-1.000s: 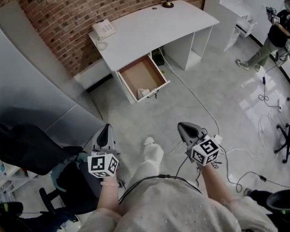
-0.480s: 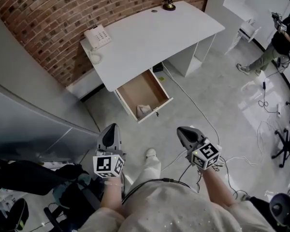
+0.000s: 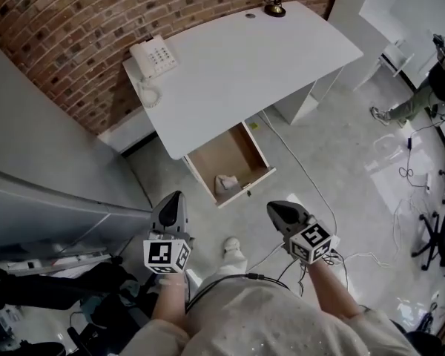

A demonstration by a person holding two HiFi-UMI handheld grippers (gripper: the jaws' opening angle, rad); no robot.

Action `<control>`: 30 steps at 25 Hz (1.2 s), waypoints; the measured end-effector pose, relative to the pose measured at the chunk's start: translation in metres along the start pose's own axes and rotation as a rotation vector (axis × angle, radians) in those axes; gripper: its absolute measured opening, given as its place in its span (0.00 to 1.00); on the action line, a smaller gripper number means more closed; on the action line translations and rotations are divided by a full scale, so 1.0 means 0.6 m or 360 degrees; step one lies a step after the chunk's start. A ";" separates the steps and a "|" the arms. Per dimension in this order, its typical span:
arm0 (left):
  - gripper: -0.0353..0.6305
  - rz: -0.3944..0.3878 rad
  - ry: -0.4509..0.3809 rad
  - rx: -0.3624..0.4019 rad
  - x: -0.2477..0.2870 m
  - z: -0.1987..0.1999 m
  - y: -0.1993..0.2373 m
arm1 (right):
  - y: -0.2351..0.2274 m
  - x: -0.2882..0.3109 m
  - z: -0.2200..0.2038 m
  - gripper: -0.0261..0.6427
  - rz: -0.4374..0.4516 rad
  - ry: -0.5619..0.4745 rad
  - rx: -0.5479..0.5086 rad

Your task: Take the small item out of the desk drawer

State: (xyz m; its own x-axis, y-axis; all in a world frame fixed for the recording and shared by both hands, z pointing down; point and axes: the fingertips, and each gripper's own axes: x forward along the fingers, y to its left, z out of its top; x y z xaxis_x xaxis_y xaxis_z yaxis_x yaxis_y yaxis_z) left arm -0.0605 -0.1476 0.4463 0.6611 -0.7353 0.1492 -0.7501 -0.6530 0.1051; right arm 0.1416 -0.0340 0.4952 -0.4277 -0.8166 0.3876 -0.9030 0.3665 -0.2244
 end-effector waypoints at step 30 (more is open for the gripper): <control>0.06 0.0726 0.0085 -0.0288 0.034 -0.101 0.027 | -0.089 0.228 -0.053 0.11 0.0845 0.0569 -0.0326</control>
State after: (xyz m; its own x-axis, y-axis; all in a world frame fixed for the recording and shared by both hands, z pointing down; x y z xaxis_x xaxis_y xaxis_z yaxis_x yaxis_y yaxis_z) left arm -0.0602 -0.1619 0.5109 0.2658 -0.9256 0.2695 -0.9575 -0.2209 0.1857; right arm 0.1302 -0.1511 0.5886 -0.7715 -0.3169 0.5517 -0.5405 0.7838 -0.3057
